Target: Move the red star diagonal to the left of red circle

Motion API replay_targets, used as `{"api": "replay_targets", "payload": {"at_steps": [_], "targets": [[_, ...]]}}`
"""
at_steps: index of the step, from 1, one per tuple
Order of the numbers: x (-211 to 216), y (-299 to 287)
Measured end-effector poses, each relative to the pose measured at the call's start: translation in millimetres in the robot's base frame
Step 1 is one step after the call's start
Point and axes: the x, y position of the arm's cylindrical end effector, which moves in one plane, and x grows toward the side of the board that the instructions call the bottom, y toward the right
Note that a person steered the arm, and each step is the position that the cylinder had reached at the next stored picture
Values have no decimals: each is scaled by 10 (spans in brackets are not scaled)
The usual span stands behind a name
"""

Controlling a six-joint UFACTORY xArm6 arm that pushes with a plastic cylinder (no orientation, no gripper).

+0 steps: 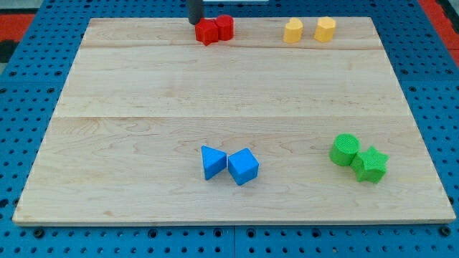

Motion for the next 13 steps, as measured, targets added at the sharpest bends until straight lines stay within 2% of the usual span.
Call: {"api": "replay_targets", "payload": {"at_steps": [2, 4, 8, 10, 11, 12, 13], "targets": [[94, 357], [369, 284], [379, 717], [1181, 633], [966, 94], [765, -109], [746, -151]]}}
